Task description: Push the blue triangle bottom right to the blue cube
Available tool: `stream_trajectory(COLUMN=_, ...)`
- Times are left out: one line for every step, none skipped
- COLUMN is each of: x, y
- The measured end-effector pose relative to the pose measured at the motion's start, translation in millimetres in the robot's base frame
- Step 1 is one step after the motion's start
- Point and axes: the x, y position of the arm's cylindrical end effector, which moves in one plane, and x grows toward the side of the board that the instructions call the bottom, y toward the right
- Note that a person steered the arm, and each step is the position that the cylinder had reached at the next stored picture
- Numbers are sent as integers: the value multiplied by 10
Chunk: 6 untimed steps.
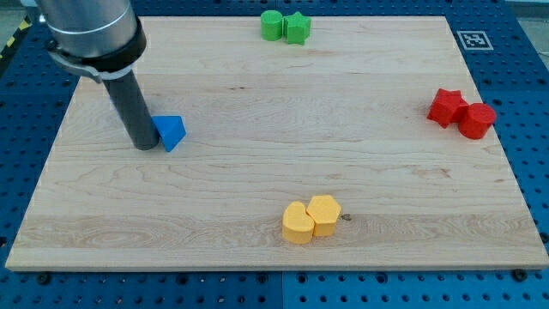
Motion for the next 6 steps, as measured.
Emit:
stream_trajectory(x=451, y=348)
stream_trajectory(x=399, y=940)
stream_trajectory(x=182, y=919)
stream_trajectory(x=158, y=635)
stream_trajectory(x=11, y=538)
stream_trajectory(x=-177, y=463)
